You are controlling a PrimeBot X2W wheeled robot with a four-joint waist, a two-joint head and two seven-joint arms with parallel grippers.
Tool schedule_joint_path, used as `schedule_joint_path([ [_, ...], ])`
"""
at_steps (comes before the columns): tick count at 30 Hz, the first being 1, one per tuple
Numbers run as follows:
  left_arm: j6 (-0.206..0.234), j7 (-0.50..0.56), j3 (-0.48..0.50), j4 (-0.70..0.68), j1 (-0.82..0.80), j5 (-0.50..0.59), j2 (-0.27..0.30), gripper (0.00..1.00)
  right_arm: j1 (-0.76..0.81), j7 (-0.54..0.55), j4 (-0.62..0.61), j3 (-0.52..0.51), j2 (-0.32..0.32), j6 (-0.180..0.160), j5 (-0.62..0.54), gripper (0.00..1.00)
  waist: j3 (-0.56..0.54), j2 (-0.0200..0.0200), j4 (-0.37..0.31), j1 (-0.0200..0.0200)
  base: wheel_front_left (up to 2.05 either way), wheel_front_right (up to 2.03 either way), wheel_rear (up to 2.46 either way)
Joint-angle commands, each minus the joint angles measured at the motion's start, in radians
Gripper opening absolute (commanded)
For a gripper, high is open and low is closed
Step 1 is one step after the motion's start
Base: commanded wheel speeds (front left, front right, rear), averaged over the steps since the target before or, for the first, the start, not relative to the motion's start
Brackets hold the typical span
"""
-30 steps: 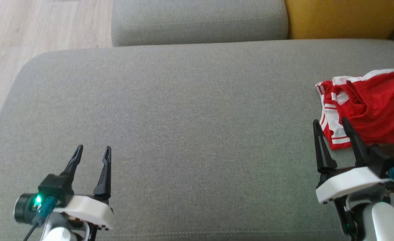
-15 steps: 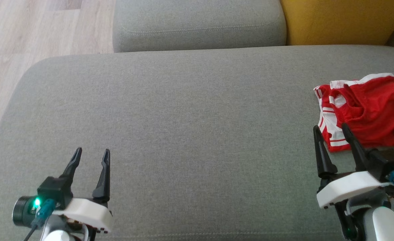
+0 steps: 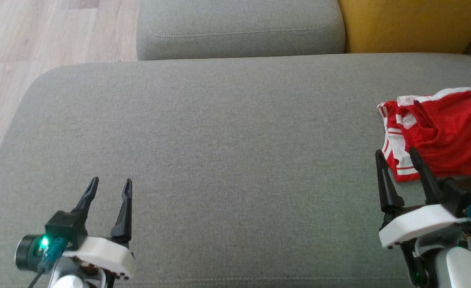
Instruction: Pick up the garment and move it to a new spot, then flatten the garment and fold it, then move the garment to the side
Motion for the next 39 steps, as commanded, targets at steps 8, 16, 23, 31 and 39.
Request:
schedule_joint_path([
  [8,0.006,-0.003,0.035,-0.033,-0.045,-0.009,0.032,1.00,-0.032,0.005,-0.036,0.019,-0.003,-0.001,0.010,1.00,0.003,-0.0001,-0.001,0.0000,0.00,0.00,0.00],
  [16,-0.001,0.004,-0.021,0.040,0.015,-0.005,-0.024,0.00,0.011,0.000,0.050,0.004,0.002,0.000,0.009,0.00,0.004,-0.0001,-0.002,0.0000,0.00,0.00,0.00],
  [23,-0.024,0.019,0.010,0.047,0.010,-0.074,-0.041,0.00,0.004,0.001,0.061,0.000,0.000,0.000,0.094,0.00,0.005,-0.0001,-0.002,0.0000,0.00,0.00,0.00],
  [31,-0.053,0.037,0.045,0.063,0.001,-0.152,-0.062,0.00,-0.004,0.004,0.075,-0.005,-0.001,0.000,0.190,0.00,0.006,-0.0001,-0.003,0.0000,0.00,0.00,0.00],
  [39,-0.081,0.055,0.081,0.078,-0.008,-0.229,-0.083,0.00,-0.013,0.006,0.088,-0.011,-0.002,0.000,0.286,0.00,0.007,-0.0001,-0.003,0.0000,0.00,0.00,0.00],
])
